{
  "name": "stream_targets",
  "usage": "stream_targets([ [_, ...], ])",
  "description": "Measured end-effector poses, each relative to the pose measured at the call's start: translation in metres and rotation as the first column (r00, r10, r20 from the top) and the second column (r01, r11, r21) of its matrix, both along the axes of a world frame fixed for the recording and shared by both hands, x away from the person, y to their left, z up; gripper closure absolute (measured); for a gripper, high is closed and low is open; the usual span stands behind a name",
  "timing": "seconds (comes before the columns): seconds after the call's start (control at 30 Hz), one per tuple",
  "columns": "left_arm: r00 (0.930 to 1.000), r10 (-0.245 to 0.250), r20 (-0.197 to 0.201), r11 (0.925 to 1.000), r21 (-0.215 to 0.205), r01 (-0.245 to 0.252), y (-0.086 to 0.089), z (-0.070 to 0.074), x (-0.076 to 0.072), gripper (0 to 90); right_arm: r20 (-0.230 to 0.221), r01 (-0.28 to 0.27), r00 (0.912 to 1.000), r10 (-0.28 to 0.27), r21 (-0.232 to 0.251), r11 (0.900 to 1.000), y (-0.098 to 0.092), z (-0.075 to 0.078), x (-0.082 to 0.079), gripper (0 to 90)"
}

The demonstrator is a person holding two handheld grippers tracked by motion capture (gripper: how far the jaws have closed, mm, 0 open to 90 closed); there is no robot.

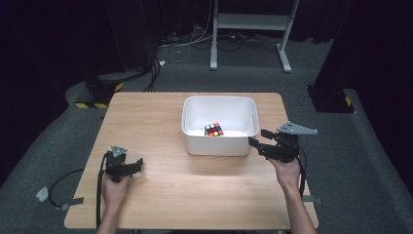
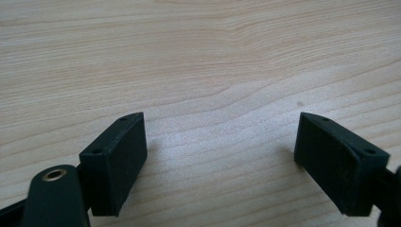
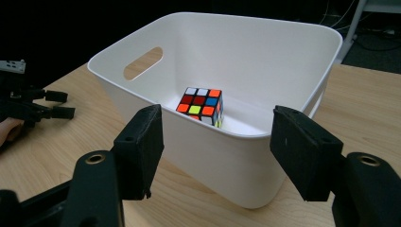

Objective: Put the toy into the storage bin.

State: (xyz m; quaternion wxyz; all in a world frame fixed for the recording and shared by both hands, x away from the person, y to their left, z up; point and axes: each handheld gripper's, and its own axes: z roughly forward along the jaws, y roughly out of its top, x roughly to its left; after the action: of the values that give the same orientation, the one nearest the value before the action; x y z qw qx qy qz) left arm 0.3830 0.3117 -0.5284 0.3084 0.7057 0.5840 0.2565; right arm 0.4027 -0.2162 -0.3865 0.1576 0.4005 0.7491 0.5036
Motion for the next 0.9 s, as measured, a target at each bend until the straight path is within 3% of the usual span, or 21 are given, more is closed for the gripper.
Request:
stream_targets([
  [0.9,1.0000,0.000,0.000,1.0000,0.000,0.000,0.000,0.000,0.000,18.0,-0.013,-0.010,0.9999,0.010,0.017,1.000,0.005,-0.019,-0.016,35.6],
])
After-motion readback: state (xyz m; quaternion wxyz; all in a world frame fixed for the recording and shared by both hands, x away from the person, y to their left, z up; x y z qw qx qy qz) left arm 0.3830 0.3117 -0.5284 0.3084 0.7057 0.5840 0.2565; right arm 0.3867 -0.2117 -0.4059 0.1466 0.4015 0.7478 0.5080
